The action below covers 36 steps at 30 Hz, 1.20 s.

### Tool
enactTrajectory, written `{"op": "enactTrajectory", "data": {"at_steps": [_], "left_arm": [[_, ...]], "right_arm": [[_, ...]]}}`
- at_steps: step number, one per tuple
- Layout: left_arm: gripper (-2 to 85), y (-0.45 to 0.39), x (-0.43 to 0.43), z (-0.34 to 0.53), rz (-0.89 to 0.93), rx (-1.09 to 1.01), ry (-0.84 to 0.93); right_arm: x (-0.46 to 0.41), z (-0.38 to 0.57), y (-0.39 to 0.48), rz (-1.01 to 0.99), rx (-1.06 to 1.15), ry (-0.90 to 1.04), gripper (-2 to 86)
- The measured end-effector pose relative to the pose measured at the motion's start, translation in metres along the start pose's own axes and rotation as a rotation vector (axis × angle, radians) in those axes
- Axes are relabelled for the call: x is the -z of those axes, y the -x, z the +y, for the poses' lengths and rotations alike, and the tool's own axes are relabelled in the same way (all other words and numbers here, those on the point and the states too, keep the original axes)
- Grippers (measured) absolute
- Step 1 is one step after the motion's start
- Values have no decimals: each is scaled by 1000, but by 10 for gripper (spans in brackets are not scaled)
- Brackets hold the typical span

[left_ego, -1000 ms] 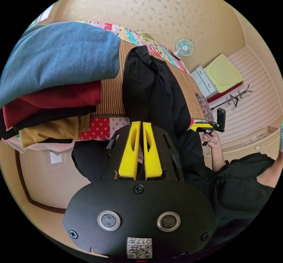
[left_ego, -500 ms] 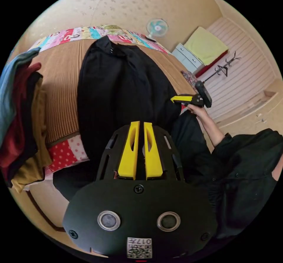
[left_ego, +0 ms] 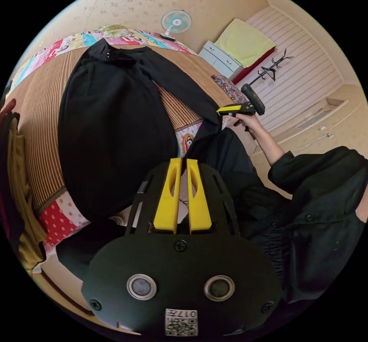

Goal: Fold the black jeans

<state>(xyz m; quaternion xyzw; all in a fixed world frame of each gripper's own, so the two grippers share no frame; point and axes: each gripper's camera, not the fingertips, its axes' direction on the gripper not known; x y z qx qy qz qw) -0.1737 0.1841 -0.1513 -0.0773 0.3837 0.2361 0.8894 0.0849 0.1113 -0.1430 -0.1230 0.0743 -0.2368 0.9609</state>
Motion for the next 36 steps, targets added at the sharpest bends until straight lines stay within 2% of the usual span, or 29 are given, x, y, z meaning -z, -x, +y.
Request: {"op": "enactTrajectory", "data": {"at_steps": [3,8,10,16,19,22,24,25,26,27,29,32,36], "left_arm": [[34,12,3,6,17,26,-33],[34,25,-6,1,84,10,-53],[35,24,-12,-4,111,-14,-54],[33,17,-34,-16,224,-74,-68],[31,14,-42,-17,284,-94,-65],[26,18,-48,-13,278,-100,-68],[20,25,-54,-10,302,-100,-49],[16,30,-59,-9,313,-90,-37],[14,36,-63,-8,314,-73,-25],[13,38,-64,-8,312,-66,-20],[20,47,-63,-7,282,-33,-31],[35,58,-52,-4,201,10,-88],[39,71,-40,0,30,101,-112]], "right_arm": [[40,-2,11,-9,37,-134,16],[112,-54,53,-292,281,-474,64],[127,-88,75,-342,354,-520,78],[101,-237,140,-319,449,-481,142],[63,-307,146,-392,441,-343,144],[36,-358,133,-267,419,-254,94],[42,-381,97,-116,278,-334,67],[46,-394,62,5,96,-365,60],[47,-401,23,41,-89,-361,58],[46,-402,6,25,-158,-347,59],[39,-392,-43,-150,-291,-320,65],[34,-353,-49,-288,-174,-390,75],[15,-266,-30,-272,-14,-353,78]]}}
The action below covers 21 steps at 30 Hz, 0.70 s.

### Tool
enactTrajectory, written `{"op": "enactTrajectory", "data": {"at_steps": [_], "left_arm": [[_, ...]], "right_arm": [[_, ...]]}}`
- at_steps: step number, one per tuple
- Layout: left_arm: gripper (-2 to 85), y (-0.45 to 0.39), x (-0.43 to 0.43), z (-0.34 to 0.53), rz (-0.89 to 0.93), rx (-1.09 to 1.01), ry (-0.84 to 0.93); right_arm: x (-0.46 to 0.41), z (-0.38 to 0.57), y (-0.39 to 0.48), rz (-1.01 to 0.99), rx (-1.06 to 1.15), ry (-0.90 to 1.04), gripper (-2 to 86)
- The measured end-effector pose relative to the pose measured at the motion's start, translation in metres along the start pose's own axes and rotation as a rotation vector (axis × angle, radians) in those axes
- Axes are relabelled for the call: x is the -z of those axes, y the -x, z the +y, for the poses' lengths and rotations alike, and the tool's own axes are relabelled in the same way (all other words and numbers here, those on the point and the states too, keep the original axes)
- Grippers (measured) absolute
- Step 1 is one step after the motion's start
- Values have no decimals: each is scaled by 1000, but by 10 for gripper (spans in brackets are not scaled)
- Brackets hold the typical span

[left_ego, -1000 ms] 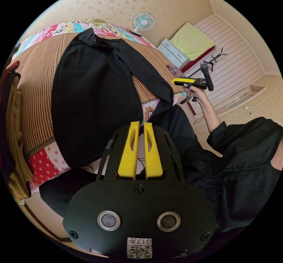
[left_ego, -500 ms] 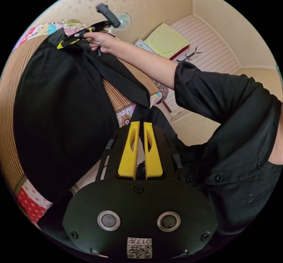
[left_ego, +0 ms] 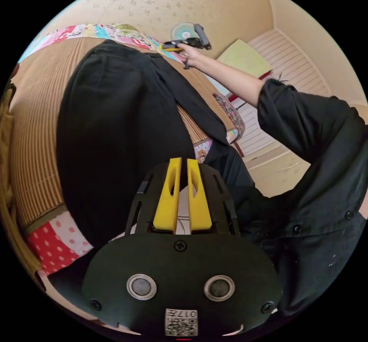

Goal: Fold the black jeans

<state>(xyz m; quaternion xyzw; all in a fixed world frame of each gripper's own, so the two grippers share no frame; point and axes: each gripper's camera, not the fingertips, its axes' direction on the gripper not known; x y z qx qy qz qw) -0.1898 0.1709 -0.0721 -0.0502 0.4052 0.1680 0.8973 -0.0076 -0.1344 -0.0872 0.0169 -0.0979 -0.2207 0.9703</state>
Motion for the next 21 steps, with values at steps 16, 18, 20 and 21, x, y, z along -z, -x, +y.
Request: {"op": "enactTrajectory", "data": {"at_steps": [16,18,20,21], "left_arm": [[44,-74,-30,9,168,-139,-44],[46,-91,-51,5,237,-164,-18],[63,-101,-92,-3,342,-129,56],[71,-103,-102,-5,360,-117,81]], "right_arm": [[97,402,-155,-71,-302,125,101],[87,416,-157,-124,-306,150,109],[78,430,-155,-135,-301,166,121],[76,433,-156,-137,-304,161,124]]}}
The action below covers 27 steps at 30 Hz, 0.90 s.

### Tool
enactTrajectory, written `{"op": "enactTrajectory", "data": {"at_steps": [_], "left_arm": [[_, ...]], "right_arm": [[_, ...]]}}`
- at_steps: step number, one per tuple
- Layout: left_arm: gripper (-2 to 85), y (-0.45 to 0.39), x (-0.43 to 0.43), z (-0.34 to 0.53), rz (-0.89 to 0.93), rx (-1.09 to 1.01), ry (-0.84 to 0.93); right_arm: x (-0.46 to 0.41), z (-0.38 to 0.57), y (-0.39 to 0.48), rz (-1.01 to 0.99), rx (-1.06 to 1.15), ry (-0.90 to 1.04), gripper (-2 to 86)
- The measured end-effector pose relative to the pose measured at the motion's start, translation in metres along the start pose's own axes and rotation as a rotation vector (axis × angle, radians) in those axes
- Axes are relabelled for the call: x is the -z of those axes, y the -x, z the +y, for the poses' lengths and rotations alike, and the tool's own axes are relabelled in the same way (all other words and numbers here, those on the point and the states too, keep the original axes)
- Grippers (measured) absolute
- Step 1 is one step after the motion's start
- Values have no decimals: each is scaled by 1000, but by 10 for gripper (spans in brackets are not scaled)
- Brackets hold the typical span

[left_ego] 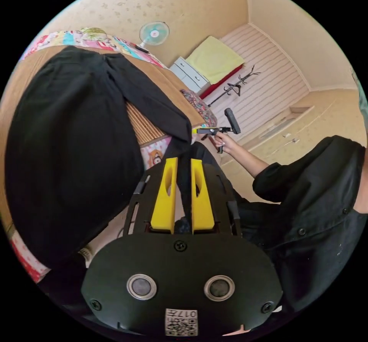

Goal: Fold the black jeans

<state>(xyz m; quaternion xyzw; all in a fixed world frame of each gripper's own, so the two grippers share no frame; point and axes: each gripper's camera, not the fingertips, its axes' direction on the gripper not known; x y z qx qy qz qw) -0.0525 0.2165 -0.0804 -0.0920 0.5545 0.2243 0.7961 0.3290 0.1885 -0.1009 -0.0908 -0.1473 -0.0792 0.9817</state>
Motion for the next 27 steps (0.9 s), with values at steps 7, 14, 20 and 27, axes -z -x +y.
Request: {"op": "enactTrajectory", "data": {"at_steps": [7,14,20,27], "left_arm": [[115,-30,-89,-45,-160,-64,91],[39,-30,-131,-63,-315,-28,183],[40,-43,-94,-45,-284,-40,36],[137,-61,-133,-32,-513,-172,40]], "right_arm": [[-3,18,-33,-132,-45,-62,119],[0,43,-58,-241,-49,-88,113],[-2,61,-92,-236,-65,-82,108],[-12,75,-120,-379,-147,-142,96]]}}
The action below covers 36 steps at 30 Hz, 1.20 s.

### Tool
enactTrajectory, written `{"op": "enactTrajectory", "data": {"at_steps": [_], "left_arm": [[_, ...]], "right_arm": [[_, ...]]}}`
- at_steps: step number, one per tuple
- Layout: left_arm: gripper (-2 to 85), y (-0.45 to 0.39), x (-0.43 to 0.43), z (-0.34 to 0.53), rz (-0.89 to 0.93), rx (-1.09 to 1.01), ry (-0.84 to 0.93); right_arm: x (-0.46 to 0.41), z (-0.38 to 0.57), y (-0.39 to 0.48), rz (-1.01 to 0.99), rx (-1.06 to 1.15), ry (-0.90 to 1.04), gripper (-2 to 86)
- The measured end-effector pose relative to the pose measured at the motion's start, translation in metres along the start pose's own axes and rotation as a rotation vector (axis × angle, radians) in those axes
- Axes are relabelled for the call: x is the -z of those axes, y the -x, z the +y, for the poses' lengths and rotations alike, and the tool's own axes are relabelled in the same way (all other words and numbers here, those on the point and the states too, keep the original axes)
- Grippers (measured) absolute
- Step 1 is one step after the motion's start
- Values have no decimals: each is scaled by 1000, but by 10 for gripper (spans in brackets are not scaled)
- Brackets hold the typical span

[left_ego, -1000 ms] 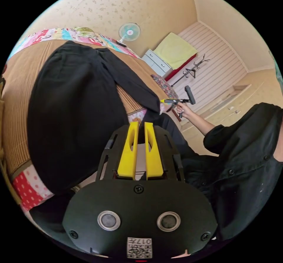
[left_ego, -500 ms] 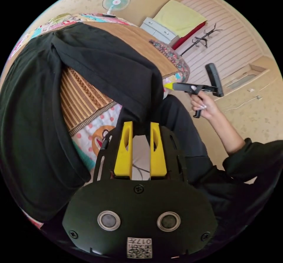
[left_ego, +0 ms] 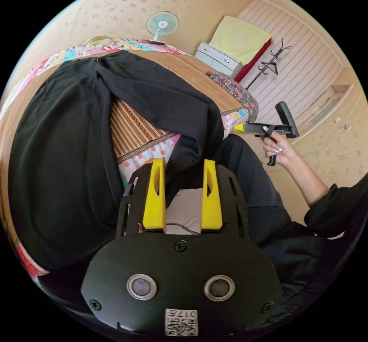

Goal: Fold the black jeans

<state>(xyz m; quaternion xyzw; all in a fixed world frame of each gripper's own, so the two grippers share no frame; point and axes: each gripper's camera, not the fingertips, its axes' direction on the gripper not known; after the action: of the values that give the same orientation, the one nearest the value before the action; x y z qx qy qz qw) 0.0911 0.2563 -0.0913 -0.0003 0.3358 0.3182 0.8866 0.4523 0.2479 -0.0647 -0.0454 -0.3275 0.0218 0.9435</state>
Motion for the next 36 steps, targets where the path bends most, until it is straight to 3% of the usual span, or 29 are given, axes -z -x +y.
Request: {"op": "enactTrajectory", "data": {"at_steps": [3,6,10,12,15,20,30,36], "left_arm": [[117,-6,-15,-7,-77,-58,41],[86,11,-10,-13,21,-70,49],[14,59,27,-15,558,-5,-77],[5,72,55,-9,661,3,-207],[5,100,83,8,636,96,-304],[44,149,79,47,236,408,-71],[42,145,81,80,231,454,-37],[12,110,86,66,324,332,-187]], "right_arm": [[-4,3,-8,-38,-14,6,91],[-2,10,-11,-66,-20,-3,86],[3,17,-16,-70,-16,-19,81],[4,15,-17,-78,-7,-25,80],[2,8,-16,-90,12,-34,78],[-23,-9,1,-126,60,1,79],[-76,-39,29,45,116,142,80],[-100,-63,37,84,106,242,78]]}}
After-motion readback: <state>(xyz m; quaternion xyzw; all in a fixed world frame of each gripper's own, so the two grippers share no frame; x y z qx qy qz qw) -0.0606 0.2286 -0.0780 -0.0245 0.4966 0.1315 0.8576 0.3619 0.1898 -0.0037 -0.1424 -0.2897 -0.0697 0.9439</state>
